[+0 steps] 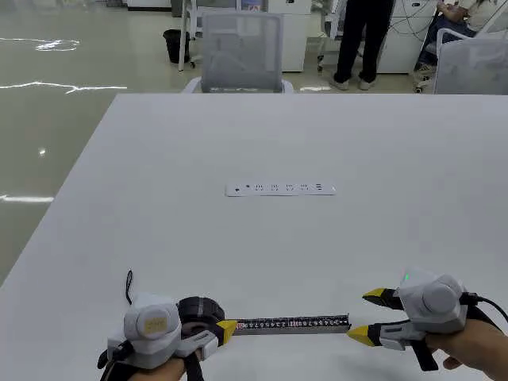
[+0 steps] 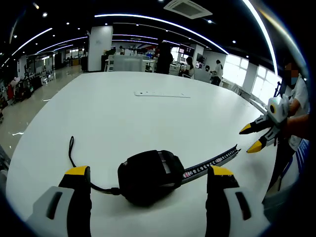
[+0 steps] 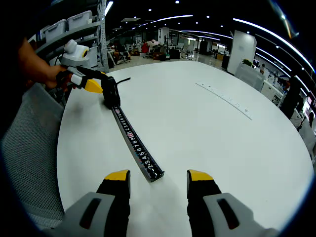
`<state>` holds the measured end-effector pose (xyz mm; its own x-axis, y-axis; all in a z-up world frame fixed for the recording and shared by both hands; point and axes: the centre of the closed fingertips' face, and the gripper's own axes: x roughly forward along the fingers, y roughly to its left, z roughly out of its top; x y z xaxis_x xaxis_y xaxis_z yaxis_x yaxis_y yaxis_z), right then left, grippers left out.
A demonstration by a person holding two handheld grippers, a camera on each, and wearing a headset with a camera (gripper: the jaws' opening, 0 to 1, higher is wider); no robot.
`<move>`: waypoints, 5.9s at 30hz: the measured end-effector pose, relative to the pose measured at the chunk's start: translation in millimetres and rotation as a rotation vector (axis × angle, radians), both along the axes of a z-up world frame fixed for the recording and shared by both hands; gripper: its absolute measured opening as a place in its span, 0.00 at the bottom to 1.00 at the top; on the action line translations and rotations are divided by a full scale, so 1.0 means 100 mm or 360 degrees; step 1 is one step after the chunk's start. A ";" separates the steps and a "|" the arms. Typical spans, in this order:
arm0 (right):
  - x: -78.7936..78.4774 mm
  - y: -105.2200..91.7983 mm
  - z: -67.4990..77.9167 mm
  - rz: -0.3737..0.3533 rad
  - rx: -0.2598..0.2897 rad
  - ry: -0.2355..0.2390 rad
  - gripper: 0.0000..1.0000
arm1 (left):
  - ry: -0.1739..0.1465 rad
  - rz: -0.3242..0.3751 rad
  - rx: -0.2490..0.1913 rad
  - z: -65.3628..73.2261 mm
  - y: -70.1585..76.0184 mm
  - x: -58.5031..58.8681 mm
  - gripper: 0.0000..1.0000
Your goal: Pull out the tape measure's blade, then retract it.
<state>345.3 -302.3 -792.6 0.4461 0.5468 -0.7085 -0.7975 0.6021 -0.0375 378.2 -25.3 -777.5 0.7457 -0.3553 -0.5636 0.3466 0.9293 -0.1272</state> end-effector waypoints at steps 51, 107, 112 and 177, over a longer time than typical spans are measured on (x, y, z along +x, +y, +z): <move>-0.02 0.13 -0.42 0.0623 -0.0510 0.0270 0.15 | 0.0027 0.0057 -0.0030 -0.05 -0.02 0.08 0.86; -0.04 0.12 -0.43 0.0540 -0.0534 0.0350 0.13 | 0.0078 0.0060 0.0157 -0.23 -0.08 0.08 0.58; -0.04 0.12 -0.43 0.0541 -0.0540 0.0347 0.13 | 0.0070 0.0054 0.0156 -0.23 -0.08 0.09 0.58; 0.00 0.48 -0.45 0.0562 -0.0511 0.0364 0.13 | 0.0102 0.0013 0.0147 -0.24 -0.09 0.09 0.58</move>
<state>345.0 -254.1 -837.4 0.0881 0.3753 -0.9227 -0.9591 0.2820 0.0231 387.2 -34.0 -801.2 0.7099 -0.2937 -0.6401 0.3328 0.9409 -0.0626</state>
